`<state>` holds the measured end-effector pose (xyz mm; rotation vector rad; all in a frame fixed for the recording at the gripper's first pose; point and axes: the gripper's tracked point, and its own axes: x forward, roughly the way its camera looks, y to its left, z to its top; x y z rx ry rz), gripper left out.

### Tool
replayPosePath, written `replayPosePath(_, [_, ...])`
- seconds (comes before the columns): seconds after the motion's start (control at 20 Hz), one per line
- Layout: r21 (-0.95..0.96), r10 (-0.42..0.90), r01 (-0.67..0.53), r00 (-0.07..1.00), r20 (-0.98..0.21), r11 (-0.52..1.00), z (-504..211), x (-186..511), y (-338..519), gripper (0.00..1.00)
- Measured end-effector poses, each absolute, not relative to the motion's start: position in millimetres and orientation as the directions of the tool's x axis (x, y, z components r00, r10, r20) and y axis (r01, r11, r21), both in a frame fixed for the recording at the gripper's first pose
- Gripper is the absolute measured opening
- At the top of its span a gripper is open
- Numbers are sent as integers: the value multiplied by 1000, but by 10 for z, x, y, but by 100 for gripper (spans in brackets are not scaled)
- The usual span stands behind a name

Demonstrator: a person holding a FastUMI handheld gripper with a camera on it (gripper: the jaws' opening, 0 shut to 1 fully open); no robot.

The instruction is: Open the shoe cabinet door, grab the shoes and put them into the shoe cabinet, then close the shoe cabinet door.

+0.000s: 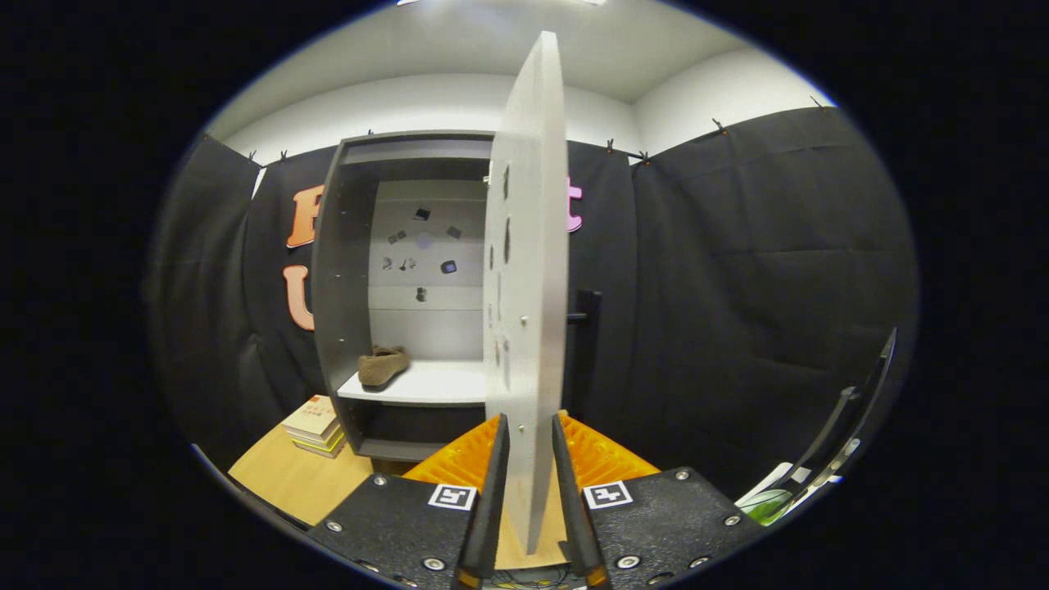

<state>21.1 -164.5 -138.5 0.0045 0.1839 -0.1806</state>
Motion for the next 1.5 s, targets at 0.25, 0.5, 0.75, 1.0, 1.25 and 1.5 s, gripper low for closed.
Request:
replayPosePath(0.25, [-30, -114, 110, 958, -262, 994, -1798, 222, -989, 52])
replayPosePath(0.5, [-2, -42, 44, 933, -357, 999, -2400, 367, -347, 62])
replayPosePath(0.75, [-2, 23, -27, 895, -445, 1000, -3004, 472, 73, 63])
replayPosePath(1.0, [62, 111, -92, 821, -560, 994, -3698, 693, 372, 62])
replayPosePath(1.25, [99, 141, -100, 732, -666, 990, -4496, 994, 474, 62])
replayPosePath(1.5, [118, 158, -104, 638, -754, 987, -5214, 1201, 507, 61])
